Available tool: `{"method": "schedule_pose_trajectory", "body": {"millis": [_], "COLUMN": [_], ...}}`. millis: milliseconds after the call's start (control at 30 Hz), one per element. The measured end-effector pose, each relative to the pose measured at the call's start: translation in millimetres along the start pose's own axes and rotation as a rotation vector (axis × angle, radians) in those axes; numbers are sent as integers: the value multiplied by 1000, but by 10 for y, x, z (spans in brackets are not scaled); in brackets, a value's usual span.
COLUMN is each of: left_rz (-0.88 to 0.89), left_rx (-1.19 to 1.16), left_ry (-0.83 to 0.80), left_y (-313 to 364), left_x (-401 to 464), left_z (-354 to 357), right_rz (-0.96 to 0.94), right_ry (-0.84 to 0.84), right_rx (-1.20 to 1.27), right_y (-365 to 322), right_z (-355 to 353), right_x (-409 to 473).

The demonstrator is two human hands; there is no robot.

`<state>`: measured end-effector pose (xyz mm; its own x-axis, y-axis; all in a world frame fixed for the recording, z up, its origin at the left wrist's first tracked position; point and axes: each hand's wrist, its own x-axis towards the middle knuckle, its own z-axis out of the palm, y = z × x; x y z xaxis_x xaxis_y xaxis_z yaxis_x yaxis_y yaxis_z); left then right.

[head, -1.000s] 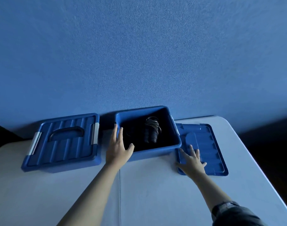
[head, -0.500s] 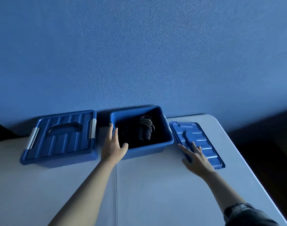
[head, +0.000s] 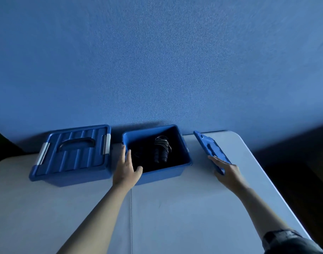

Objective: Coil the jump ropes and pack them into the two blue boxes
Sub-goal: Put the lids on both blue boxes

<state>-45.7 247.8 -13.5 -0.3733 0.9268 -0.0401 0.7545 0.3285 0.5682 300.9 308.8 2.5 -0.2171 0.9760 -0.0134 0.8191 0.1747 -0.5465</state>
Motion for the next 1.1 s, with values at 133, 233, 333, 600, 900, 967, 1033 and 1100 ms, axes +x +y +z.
{"method": "schedule_pose_trajectory", "body": {"millis": [133, 233, 333, 600, 900, 967, 1033, 1100], "left_rz": [18, 26, 25, 56, 57, 60, 37, -22], "left_rx": [-4, 14, 42, 114, 42, -9, -108, -236], "left_ry": [11, 10, -10, -95, -101, -80, -47, -38], "left_y": [-28, -64, -69, -158, -165, -184, -188, -189], "left_x": [-25, -14, -8, -38, -48, -47, -45, -58], "left_z": [10, 18, 12, -148, -101, -72, -53, -64], "right_rz": [-27, 21, 44, -92, 13, 68, 94, 168], "right_ry": [143, 283, 369, 667, 783, 782, 777, 776], "right_rx": [116, 162, 209, 288, 789, 986, 1046, 1119], "right_y": [-143, -303, -459, -1023, -1323, -1458, -1549, -1604], "right_z": [-173, -349, -490, -604, -607, -505, -300, -40], "right_x": [80, 161, 193, 140, 122, 88, 37, -4]}}
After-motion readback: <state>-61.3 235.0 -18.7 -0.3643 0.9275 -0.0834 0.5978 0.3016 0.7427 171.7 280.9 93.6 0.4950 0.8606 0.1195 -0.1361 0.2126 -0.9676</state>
